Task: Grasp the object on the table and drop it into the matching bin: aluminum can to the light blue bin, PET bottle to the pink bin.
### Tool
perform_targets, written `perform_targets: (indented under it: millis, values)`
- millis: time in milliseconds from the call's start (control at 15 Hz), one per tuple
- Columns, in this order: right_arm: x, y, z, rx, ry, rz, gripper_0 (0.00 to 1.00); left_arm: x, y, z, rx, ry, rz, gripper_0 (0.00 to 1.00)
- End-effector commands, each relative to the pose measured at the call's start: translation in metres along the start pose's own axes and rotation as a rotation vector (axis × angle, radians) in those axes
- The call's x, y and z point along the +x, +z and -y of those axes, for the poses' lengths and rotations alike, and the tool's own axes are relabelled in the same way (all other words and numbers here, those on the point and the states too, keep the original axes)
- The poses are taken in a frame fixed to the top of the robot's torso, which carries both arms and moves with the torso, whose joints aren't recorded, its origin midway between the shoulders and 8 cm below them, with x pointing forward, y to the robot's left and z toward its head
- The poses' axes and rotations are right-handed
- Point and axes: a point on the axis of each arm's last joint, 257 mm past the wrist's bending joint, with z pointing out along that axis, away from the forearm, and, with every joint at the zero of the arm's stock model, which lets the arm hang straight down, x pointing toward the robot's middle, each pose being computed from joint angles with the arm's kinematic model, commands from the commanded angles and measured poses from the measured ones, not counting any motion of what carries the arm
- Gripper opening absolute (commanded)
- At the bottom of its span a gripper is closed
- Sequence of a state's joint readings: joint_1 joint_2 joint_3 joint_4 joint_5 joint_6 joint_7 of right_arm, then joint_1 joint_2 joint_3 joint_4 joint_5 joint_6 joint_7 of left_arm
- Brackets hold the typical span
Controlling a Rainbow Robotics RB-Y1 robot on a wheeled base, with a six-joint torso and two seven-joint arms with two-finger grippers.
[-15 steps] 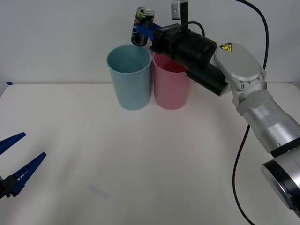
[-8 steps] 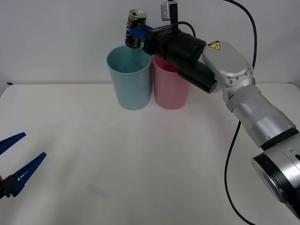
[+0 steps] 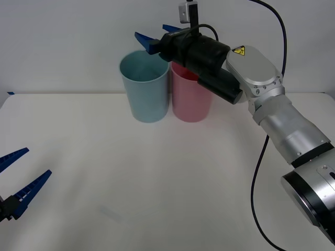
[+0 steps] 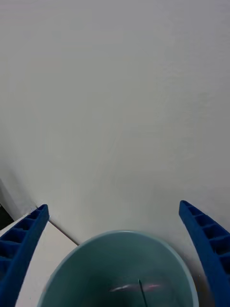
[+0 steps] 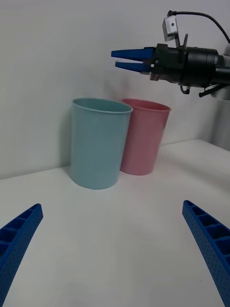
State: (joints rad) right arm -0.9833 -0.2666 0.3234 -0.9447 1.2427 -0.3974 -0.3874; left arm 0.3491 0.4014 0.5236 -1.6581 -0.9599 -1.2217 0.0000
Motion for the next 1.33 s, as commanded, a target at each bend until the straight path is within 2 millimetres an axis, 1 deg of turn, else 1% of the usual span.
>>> perform_targets:
  millis: [67,133,333,533,667,867,1000,1200,1333]
  values:
    - [0.000,-0.002,0.002,-0.002,-0.004,0.002,1.00,0.000,0.000,0.000,0.000,0.000,0.000,1.00]
    - [0.001,-0.005,0.004,-0.005,-0.010,0.000,1.00,0.000,0.000,0.000,0.000,0.000,0.000,1.00]
    - [0.002,-0.026,0.004,-0.017,-0.033,0.020,1.00,0.000,0.000,0.000,0.000,0.000,0.000,1.00]
    - [0.000,-0.058,0.002,-0.033,-0.074,0.041,1.00,0.000,0.000,0.000,0.000,0.000,0.000,1.00]
    - [0.003,-0.084,0.000,-0.043,-0.091,0.049,1.00,0.000,0.000,0.000,0.000,0.000,0.000,1.00]
    - [0.012,-0.126,-0.002,-0.051,-0.101,0.044,1.00,0.000,0.000,0.000,0.000,0.000,0.000,1.00]
    - [0.016,-0.151,-0.006,-0.059,-0.101,0.042,1.00,0.000,0.000,0.000,0.000,0.000,0.000,1.00]
    - [0.022,-0.195,-0.008,-0.075,-0.114,0.035,1.00,0.000,0.000,0.000,0.000,0.000,0.000,1.00]
    - [0.030,-0.225,-0.009,-0.110,-0.128,0.013,1.00,0.000,0.000,0.000,0.000,0.000,0.000,1.00]
